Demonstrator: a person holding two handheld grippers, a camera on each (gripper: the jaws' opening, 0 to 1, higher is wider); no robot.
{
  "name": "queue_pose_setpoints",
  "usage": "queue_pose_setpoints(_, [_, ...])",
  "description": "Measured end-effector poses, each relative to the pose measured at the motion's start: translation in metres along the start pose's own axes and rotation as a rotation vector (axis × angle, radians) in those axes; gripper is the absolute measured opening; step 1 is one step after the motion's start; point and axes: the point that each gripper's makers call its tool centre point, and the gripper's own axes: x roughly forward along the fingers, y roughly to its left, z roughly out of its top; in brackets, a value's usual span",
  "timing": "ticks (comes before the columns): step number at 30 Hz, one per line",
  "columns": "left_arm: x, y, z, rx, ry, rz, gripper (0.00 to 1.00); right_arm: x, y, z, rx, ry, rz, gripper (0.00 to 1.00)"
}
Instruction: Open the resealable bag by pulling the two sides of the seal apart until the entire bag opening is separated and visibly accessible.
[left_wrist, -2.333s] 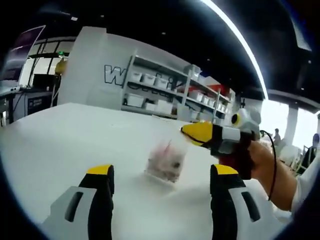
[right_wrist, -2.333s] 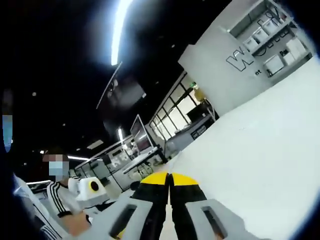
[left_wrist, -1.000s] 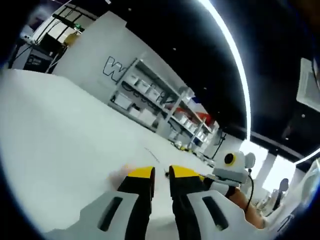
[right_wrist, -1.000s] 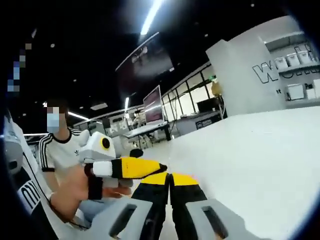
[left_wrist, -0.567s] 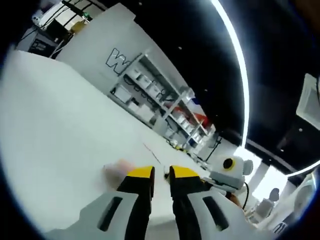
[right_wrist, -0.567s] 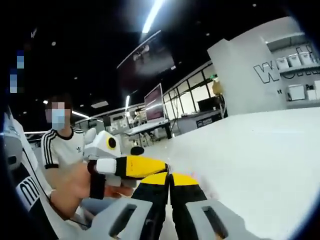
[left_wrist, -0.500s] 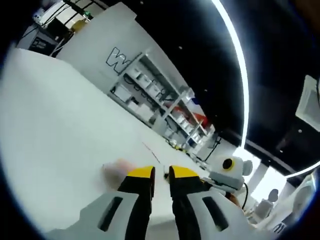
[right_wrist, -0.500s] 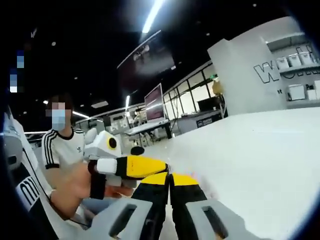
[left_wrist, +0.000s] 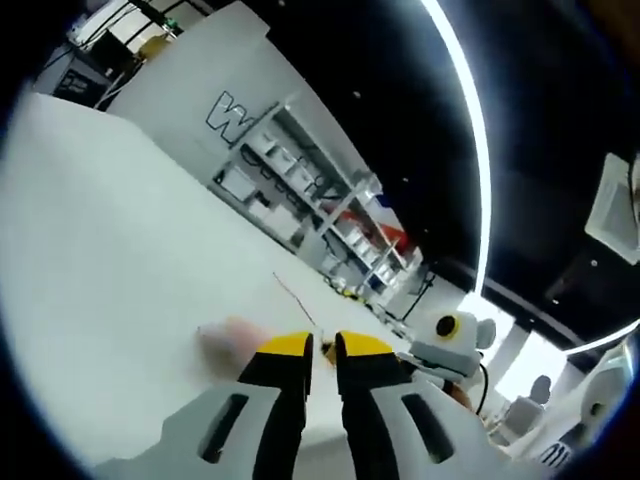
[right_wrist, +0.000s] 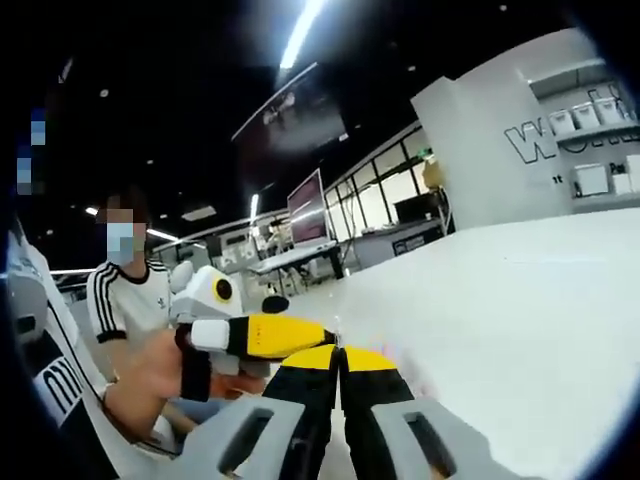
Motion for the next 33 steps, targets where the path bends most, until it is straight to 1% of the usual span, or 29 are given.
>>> queue_pose_setpoints(3, [0.0010,0.0010,-0.0017,-0.003,0.008,0.003,0.09,0.0001,0.0013,-0.0015,-0.002,0.004,0.002,0.00])
queue_pose_setpoints(7, [0.0008,-0.0002,-0.0033,-0.009,0.016,-0.004,0.03,-0.0003,0.0013,-0.0020,-0.005,0.005,-0.001,0.00])
queue_pose_setpoints(10, [-0.0001,0.0004,-0.0035,-0.001,0.018,-0.001,0.02,-0.0003,0.0018,-0.0017,-0.003,0.002,-0.001,0.00])
queue_pose_setpoints(12, [-0.0003,0.0013,-0.0046,0.003,0.023,0.003,0.02,0.0001,0.0028,-0.0021,-0.004,0.004,0.001,0.00])
queue_pose_setpoints(16, [-0.0003,-0.0002,-0.0018,-0.022,0.005,-0.010,0.04,0.0008,0.0057,-0.0044,-0.007,0.013,0.008,0.00])
queue_pose_setpoints(21, [0.0005,0.0011,-0.0032,-0.020,0.014,-0.004,0.02,0.0004,0.0075,-0.0060,-0.009,0.019,0.009,0.00])
queue_pose_setpoints(26, [0.0022,0.0004,-0.0058,-0.026,0.023,-0.007,0.01,-0.0013,0.0067,-0.0090,-0.036,0.045,0.001,0.00])
queue_pose_setpoints(29, [0.0003,0.0016,-0.0059,-0.026,0.020,0.001,0.00,-0.0031,0.0071,-0.0076,-0.066,0.058,-0.002,0.00])
queue_pose_setpoints(30, [-0.0003,0.0020,-0.0058,-0.028,0.015,0.005,0.00,-0.0038,0.0073,-0.0067,-0.092,0.067,-0.006,0.00])
queue_pose_setpoints(32, [-0.0020,0.0050,-0.0027,-0.010,-0.006,0.031,0.00,-0.0060,0.0055,-0.0091,-0.181,0.107,-0.023,0.00])
queue_pose_setpoints(33, [-0.0033,0.0062,-0.0013,0.005,-0.012,0.043,0.00,-0.0070,0.0043,-0.0101,-0.218,0.126,-0.040,0.03])
